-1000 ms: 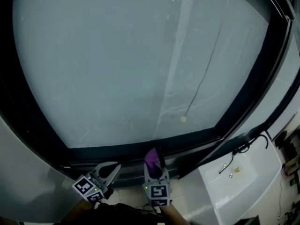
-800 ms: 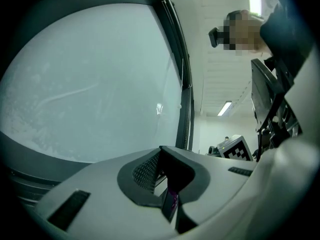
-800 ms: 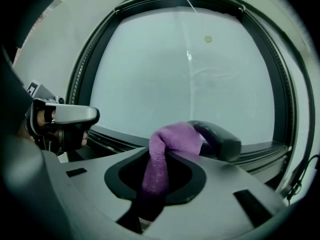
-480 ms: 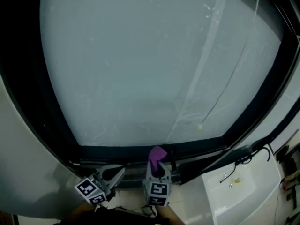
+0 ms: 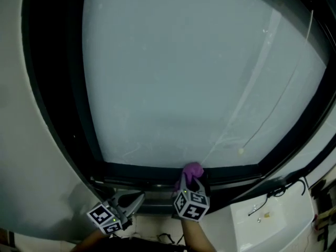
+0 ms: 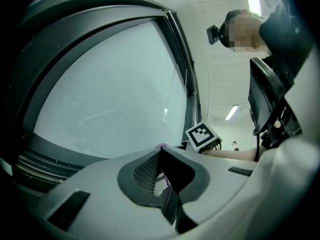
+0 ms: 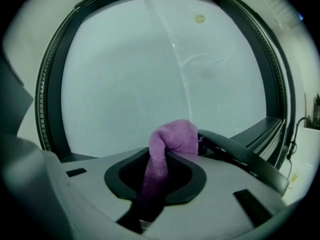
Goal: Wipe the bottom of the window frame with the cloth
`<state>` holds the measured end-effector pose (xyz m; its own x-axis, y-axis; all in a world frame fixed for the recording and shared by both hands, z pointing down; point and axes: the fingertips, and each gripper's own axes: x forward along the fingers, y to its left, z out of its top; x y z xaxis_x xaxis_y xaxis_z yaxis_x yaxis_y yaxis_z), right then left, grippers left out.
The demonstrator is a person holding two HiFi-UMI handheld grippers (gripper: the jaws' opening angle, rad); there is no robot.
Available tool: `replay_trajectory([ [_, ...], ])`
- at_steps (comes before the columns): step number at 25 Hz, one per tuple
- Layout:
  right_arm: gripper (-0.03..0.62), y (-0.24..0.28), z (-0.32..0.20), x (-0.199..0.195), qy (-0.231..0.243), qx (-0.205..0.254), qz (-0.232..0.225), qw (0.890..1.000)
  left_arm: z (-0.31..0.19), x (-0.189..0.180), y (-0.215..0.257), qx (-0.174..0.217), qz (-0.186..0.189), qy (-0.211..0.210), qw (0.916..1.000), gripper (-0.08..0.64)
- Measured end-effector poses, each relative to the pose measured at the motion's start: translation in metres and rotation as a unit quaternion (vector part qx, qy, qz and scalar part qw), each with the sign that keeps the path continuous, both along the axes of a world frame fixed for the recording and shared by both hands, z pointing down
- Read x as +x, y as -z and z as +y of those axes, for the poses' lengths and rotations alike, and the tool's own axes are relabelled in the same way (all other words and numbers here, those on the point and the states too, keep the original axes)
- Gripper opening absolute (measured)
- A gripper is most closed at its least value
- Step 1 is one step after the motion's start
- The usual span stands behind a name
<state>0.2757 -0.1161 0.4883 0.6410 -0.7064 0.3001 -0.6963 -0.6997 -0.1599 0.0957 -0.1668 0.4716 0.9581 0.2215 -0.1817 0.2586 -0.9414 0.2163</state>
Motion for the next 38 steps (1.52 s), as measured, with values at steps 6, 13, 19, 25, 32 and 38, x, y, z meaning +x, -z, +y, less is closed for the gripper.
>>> replay_trajectory([
  [6, 0.083, -0.003, -0.016, 0.001, 0.032, 0.005, -0.057, 0.998, -0.009, -0.02, -0.004, 0.016, 0.008, 0.043, 0.9989, 0.0],
  [13, 0.083, -0.008, -0.026, -0.011, 0.084, -0.009, -0.082, 0.993, -0.015, -0.035, -0.002, 0.008, -0.002, 0.083, 0.9965, 0.0],
  [19, 0.083, -0.009, -0.036, -0.022, 0.132, -0.023, -0.084, 0.987, -0.022, -0.044, 0.009, 0.014, 0.001, 0.121, 0.9925, 0.0],
  [25, 0.084, -0.011, -0.048, -0.036, 0.175, -0.034, -0.085, 0.98, -0.025, -0.058, 0.016, 0.02, 0.006, 0.158, 0.9873, 0.0],
  [32, 0.084, -0.012, -0.07, -0.054, 0.22, -0.039, -0.084, 0.971, -0.028, -0.072, 0.018, 0.018, 0.006, 0.194, 0.9809, 0.0],
  [38, 0.084, -0.012, -0.088, -0.066, 0.25, -0.038, -0.086, 0.964, -0.034, -0.084, 0.019, 0.022, 0.005, 0.227, 0.9737, 0.0],
])
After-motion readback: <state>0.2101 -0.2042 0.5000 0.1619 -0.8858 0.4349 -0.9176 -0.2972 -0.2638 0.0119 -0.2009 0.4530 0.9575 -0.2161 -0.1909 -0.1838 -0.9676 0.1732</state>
